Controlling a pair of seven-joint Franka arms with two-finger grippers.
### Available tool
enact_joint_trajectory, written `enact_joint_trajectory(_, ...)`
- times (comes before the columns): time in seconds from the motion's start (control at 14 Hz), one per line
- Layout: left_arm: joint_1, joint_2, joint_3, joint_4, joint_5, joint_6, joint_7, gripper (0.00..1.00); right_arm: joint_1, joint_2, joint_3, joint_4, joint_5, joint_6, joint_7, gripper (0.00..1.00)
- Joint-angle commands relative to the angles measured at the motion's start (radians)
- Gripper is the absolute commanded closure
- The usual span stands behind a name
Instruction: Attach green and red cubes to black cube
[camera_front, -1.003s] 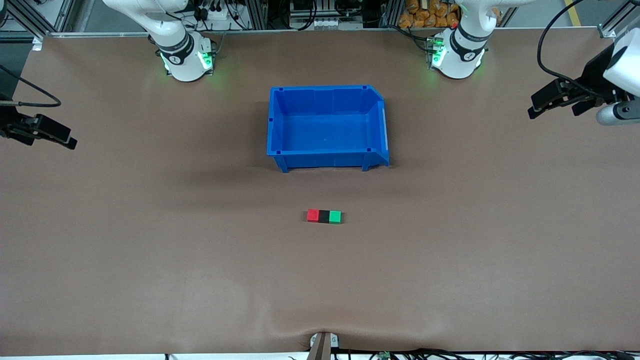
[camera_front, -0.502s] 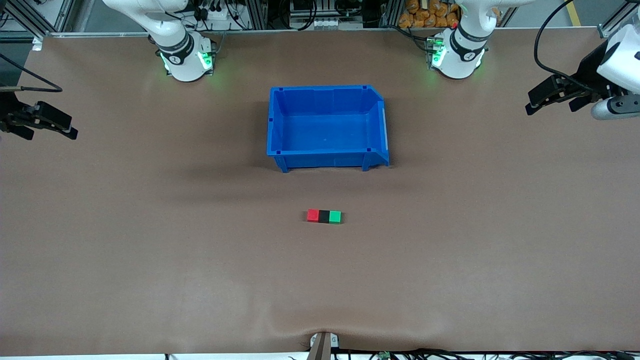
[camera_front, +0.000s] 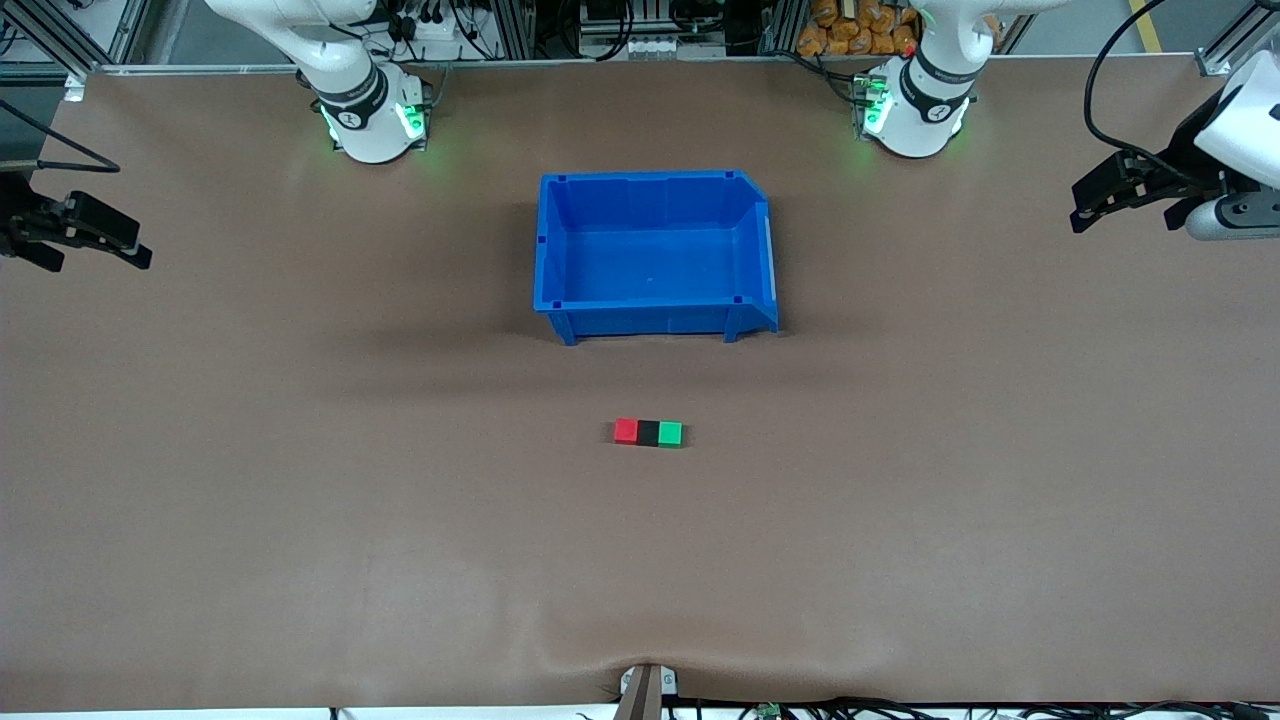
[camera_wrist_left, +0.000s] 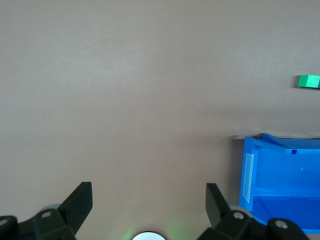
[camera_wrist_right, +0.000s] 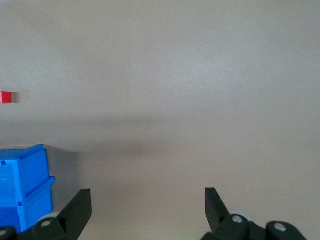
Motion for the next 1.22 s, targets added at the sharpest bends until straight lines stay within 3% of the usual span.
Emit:
enact_joint_trajectory(0.0, 0.003, 0.033, -0.008, 0.044, 0.017, 0.002, 0.020, 0.00, -0.014, -0.038, 0.006, -0.043, -0.010, 0.012, -0.016, 0.00)
enact_joint_trajectory(0.29, 0.009, 0.079, -0.005, 0.065, 0.007, 0.039, 0.018, 0.00, -0.014, -0.034, 0.006, -0.041, -0.013, 0.014, -0.016, 0.00)
enact_joint_trajectory(1.15, 0.009, 0.078, -0.004, 0.067, 0.015, 0.035, 0.017, 0.00, -0.008, -0.037, 0.007, -0.038, -0.013, 0.026, -0.010, 0.00)
